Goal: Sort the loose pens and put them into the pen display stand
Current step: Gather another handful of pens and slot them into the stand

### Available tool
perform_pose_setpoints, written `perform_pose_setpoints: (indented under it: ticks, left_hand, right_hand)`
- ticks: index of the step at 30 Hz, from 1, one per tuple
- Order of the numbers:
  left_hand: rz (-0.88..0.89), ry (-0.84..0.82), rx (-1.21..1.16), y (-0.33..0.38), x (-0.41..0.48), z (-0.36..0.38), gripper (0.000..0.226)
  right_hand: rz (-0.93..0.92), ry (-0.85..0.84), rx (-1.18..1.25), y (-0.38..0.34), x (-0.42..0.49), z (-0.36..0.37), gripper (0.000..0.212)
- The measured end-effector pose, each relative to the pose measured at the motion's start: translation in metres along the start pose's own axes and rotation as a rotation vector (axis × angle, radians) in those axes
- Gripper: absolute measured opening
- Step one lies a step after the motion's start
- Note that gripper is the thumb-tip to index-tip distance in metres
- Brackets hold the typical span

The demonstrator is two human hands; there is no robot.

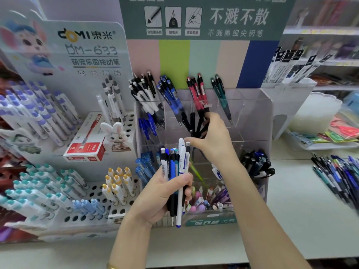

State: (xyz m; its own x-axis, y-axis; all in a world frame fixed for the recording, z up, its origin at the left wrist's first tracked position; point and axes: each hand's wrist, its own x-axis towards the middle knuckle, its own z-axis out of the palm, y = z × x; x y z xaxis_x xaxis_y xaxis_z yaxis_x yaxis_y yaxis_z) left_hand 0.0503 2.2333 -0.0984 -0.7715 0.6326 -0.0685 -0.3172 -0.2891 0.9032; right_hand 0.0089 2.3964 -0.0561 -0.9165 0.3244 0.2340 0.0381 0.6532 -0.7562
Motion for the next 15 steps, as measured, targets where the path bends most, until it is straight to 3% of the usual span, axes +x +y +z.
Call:
perform_pose_setpoints:
  ticks: [4, 7, 11, 15]
  left_hand:
    - [0.034, -0.037, 0.042, -0.001, -0.003, 0.001, 0.017]
    - [0.050, -0.020, 0.045, -0.002, -0.004, -0.001, 0.015]
    - [0.029, -0.006, 0.006, -0.002, -0.005, -0.003, 0.007]
    - [0.021, -0.012, -0.054, -0.001, -0.007, -0.004, 0.014]
  right_hand:
    - [-0.162, 0.137, -0.090, -0.011, 0.003, 0.016, 0.041]
    - [-0.300, 0.164, -0.266, -0.019, 0.013, 0.012, 0.030]
    - [-0.281, -0.002, -0.279, -0.023, 0.017, 0.010, 0.045]
    - [-0.188, -0.067, -0.078, -0.017, 0.005, -0.002, 0.061]
